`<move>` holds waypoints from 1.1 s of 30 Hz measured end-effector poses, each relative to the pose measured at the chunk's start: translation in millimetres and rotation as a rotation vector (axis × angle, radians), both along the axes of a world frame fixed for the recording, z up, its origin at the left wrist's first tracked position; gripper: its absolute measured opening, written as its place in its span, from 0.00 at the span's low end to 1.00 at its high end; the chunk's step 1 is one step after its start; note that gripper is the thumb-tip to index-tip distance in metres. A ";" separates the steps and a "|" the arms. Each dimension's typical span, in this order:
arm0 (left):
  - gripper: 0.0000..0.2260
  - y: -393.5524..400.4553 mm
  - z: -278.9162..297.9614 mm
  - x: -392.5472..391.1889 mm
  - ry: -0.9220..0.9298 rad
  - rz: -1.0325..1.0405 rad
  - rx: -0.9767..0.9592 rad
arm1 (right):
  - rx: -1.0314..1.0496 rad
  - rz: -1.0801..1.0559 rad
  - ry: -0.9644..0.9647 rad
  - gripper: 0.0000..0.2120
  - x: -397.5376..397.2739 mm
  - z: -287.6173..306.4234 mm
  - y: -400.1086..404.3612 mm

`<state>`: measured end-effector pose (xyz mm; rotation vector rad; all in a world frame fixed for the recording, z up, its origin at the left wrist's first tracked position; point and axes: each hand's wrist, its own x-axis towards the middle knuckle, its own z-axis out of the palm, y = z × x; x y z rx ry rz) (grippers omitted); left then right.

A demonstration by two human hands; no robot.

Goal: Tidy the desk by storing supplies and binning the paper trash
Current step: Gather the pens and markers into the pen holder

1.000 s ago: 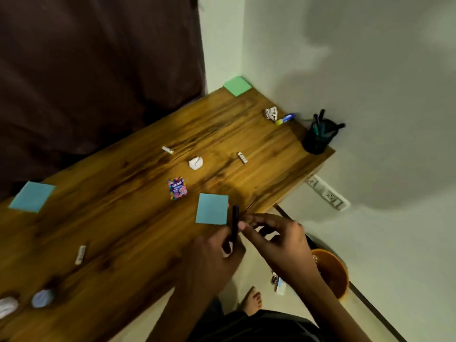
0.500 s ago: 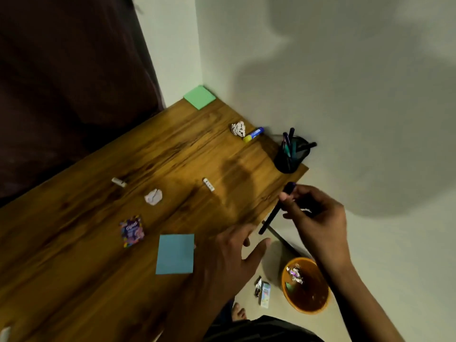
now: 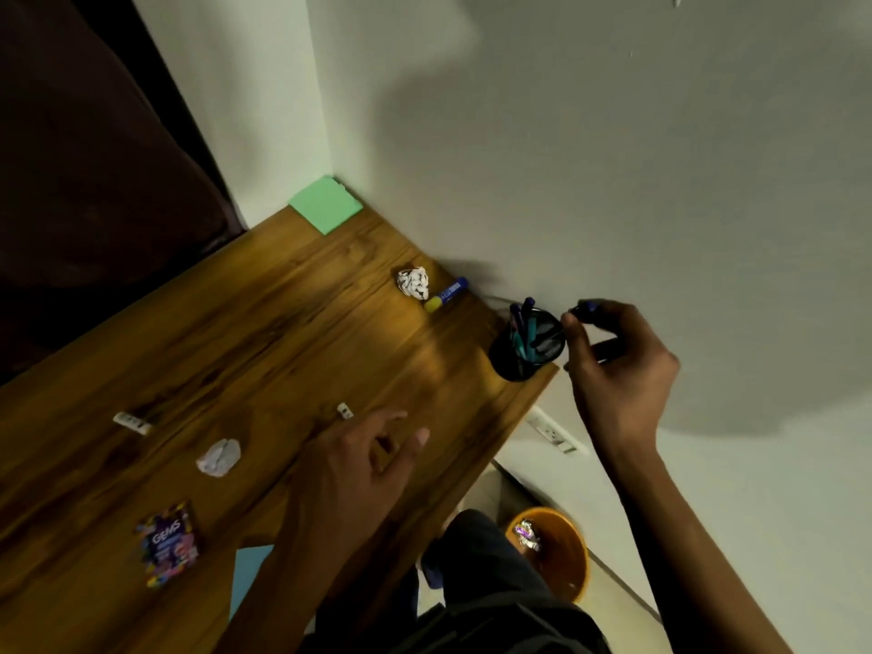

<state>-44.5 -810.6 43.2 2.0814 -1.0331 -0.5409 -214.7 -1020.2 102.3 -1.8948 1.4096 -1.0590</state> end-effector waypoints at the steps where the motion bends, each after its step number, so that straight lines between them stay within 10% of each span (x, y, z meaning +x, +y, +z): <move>1: 0.24 0.3 -1.0 1.0 0.021 0.031 -0.008 | -0.009 0.008 0.038 0.09 -0.5 -6.0 -3.7; 20: 0.15 -39.8 8.6 -35.8 0.092 0.291 0.097 | -0.024 0.264 0.396 0.22 4.1 -47.6 -57.7; 33: 0.10 3.5 6.8 -52.8 -0.034 0.568 0.146 | -0.056 0.783 0.063 0.13 39.6 -43.3 -35.7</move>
